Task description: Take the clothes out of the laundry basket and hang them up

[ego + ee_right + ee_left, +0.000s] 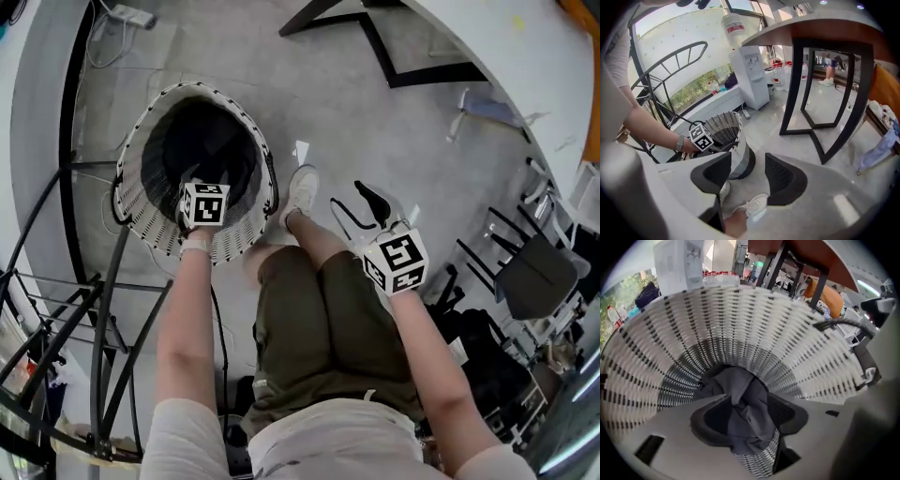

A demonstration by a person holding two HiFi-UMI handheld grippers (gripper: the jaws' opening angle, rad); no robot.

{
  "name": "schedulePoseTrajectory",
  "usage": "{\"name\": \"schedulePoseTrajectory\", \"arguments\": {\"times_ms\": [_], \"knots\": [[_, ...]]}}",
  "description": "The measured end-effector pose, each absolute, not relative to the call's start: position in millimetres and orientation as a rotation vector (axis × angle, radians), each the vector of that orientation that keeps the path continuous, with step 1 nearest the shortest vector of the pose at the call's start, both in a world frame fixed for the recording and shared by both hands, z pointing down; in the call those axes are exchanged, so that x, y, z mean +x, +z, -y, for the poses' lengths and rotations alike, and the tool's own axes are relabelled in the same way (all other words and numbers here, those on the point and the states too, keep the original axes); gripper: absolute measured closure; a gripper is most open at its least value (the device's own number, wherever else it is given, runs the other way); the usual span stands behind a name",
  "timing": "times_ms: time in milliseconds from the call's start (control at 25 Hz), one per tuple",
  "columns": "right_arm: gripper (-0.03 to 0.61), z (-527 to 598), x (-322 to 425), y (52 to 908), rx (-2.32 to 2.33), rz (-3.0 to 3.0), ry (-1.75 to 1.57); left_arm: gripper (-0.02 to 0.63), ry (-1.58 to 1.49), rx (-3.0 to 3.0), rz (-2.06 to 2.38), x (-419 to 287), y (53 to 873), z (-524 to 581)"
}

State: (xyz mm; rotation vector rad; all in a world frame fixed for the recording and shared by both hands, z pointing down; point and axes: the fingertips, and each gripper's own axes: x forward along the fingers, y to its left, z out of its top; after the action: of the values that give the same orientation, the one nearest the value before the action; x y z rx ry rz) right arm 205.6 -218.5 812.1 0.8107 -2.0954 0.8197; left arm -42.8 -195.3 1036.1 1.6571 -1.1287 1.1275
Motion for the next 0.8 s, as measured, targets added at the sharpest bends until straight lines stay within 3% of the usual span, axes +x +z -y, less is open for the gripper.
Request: {"name": "schedulePoseTrajectory", "arguments": {"times_ms": [600, 640, 720, 800], "knots": [[0.357, 272, 209, 894, 0.855, 2.149, 0.739, 0.396, 1.273, 1.477, 1.157, -67, 1212, 205], [0.357, 274, 211, 896, 0.864, 2.147, 0.743, 0.419, 1.257, 1.450, 1.171, -70, 1215, 202], [0.357, 276, 212, 896, 0.886, 2.139, 0.762, 0.591, 1.209, 1.415, 1.194, -76, 1212, 199], [0.357, 275, 212, 890, 0.905, 2.134, 0.787, 0.595, 1.190, 1.427, 1.201, -76, 1201, 200]]}}
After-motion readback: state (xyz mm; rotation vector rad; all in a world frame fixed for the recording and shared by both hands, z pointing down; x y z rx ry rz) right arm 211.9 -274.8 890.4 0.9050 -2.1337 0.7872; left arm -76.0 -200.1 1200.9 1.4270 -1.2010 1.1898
